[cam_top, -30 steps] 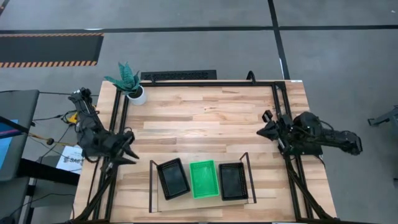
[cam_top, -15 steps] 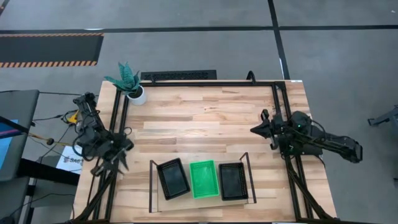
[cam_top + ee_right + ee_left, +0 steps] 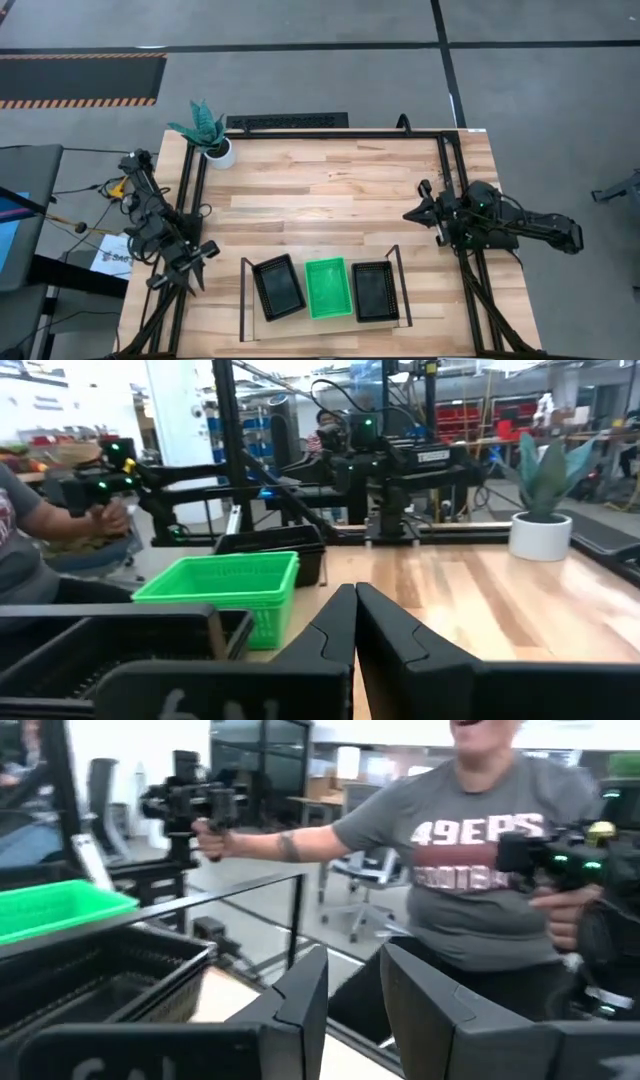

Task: Stack baskets on shelf by color
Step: Return to Home Position

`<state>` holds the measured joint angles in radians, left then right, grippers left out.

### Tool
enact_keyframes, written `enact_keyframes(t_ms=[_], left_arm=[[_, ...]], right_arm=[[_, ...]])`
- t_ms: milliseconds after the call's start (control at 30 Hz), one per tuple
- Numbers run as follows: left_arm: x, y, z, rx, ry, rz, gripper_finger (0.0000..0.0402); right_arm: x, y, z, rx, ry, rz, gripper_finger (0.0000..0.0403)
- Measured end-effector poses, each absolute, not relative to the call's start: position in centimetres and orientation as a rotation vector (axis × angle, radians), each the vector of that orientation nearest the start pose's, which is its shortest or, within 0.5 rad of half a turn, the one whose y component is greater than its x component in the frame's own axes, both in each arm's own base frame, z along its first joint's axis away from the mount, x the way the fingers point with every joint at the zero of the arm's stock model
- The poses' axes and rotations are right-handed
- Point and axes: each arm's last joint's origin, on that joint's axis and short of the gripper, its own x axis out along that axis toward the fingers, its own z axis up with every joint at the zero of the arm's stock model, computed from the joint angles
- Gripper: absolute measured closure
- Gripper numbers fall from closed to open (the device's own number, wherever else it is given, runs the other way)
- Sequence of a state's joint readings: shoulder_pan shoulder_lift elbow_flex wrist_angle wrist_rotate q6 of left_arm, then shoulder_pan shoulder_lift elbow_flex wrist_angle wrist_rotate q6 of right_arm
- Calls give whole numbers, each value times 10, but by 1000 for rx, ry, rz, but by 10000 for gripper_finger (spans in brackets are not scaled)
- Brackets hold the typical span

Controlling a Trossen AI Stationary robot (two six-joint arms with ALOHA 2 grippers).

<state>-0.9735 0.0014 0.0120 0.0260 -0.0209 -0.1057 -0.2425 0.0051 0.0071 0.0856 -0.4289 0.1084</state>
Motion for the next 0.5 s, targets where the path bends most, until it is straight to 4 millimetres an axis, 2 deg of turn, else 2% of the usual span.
enact_keyframes(t_ms=[300, 500], left_arm=[[59, -77, 170, -80, -8, -870, 316], [60, -76, 171, -58, -24, -839, 316]], right_arm=[[94, -15, 172, 76, -62, 140, 369], [95, -16, 171, 183, -48, 138, 369]])
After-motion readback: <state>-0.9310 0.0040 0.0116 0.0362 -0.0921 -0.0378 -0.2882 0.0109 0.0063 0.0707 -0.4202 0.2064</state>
